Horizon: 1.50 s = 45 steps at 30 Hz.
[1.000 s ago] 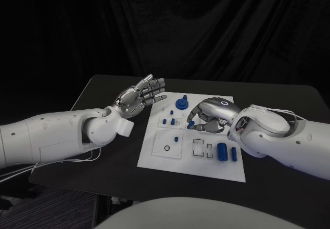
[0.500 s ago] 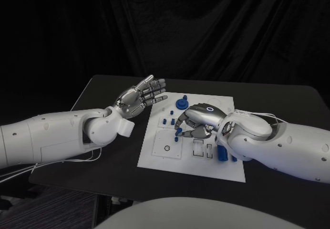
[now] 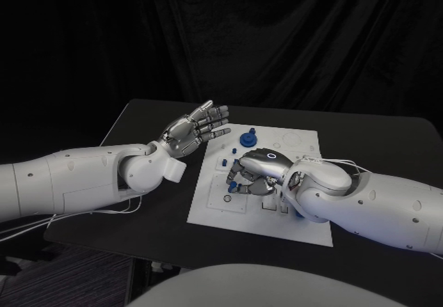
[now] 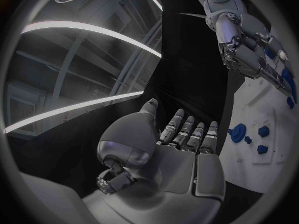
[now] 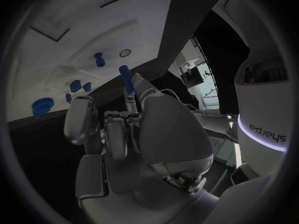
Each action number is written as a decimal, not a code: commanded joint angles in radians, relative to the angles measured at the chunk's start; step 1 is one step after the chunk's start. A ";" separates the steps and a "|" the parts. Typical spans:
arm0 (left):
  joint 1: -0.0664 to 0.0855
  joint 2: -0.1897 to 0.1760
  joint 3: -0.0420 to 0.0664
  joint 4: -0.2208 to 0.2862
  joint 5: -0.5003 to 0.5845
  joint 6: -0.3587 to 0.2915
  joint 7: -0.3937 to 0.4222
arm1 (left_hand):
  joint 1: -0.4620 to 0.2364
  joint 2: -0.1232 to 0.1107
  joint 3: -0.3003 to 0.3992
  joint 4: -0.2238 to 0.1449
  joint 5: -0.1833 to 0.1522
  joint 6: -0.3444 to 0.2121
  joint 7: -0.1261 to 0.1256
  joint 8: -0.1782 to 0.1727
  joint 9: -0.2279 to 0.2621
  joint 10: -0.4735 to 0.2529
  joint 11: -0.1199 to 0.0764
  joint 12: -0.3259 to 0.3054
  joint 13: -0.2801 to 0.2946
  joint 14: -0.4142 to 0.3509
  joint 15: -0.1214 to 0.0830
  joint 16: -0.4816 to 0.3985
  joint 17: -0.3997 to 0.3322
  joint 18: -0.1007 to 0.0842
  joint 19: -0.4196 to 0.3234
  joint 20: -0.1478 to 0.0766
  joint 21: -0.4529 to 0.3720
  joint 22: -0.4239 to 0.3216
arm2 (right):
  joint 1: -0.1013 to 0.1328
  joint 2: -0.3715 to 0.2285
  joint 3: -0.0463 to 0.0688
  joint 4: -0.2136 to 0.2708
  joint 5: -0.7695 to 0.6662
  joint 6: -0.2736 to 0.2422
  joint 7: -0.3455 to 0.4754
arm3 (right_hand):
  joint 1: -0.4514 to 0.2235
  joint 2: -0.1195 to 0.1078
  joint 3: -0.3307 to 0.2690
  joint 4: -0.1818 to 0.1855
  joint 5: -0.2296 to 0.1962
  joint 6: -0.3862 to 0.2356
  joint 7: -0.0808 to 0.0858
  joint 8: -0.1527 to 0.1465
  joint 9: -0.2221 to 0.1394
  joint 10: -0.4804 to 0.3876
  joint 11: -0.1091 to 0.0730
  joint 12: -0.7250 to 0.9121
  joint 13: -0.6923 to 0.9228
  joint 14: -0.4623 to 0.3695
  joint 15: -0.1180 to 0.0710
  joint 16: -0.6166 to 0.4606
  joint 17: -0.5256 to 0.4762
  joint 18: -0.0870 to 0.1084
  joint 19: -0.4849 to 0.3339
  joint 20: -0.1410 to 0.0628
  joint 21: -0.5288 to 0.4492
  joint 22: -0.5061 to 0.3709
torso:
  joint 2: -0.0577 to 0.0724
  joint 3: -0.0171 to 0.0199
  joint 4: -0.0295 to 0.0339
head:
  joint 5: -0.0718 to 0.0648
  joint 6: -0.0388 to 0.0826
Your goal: Assemble the parts on the task board
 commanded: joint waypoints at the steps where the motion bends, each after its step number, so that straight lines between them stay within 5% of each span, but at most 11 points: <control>1: -0.002 0.003 0.001 0.000 0.000 0.018 0.009 | 0.008 0.000 0.006 0.000 0.003 -0.004 0.088 0.005 0.000 0.006 0.001 0.005 0.001 0.003 0.002 0.005 0.001 -0.019 0.006 -0.002 0.004 0.001 | -0.012 0.012 0.001 -0.014 -0.009 0.021 0.015 | 0.004 0.008 -0.002 -0.004 0.003 0.010 -0.014 0.003 0.156 0.104 -0.007 0.005 0.263 0.105 -0.007 0.003 0.264 0.008 -0.007 0.003 -0.006 0.147 | 0.001 0.0001 0.0000 | 0.004 0.000; 13: -0.002 0.007 0.001 -0.004 0.000 0.022 0.008 | 0.008 0.000 0.007 0.000 0.003 -0.005 0.088 0.004 -0.001 0.005 0.001 0.004 0.001 0.003 0.003 0.005 0.001 -0.019 0.007 -0.002 0.004 0.002 | -0.045 0.042 0.001 -0.060 -0.029 0.034 0.023 | 0.007 0.008 -0.002 -0.006 0.006 0.008 -0.012 0.002 0.158 0.104 -0.006 0.005 0.263 0.105 -0.007 0.003 0.264 0.010 -0.010 0.003 -0.013 0.144 | 0.002 0.0002 0.0006 | 0.012 0.000; 42: -0.006 0.014 0.001 -0.012 0.000 0.031 0.003 | 0.007 0.000 0.009 0.002 0.003 -0.008 0.087 0.004 -0.001 0.002 -0.001 0.003 0.001 0.002 0.003 0.003 0.001 -0.019 0.008 -0.002 0.005 0.003 | -0.050 0.058 0.001 -0.071 -0.031 0.066 0.005 | 0.011 0.006 -0.002 -0.010 0.015 0.004 -0.008 -0.002 0.161 0.104 -0.004 0.005 0.263 0.105 -0.005 0.003 0.264 0.010 -0.010 0.004 -0.018 0.143 | 0.001 0.0011 -0.0003 | 0.012 0.000; 45: -0.006 0.014 0.001 -0.013 0.000 0.032 0.003 | 0.006 0.000 0.009 0.002 0.003 -0.008 0.087 0.004 -0.001 0.002 -0.001 0.003 0.001 0.002 0.002 0.004 0.001 -0.019 0.009 -0.002 0.006 0.004 | -0.051 0.061 0.001 -0.074 -0.038 0.088 -0.012 | 0.001 0.001 -0.007 -0.005 0.015 -0.024 0.003 -0.024 0.156 0.102 0.006 0.005 0.261 0.100 0.002 -0.003 0.255 0.014 -0.020 0.008 -0.040 0.135 | 0.001 0.0010 -0.0003 | 0.012 0.000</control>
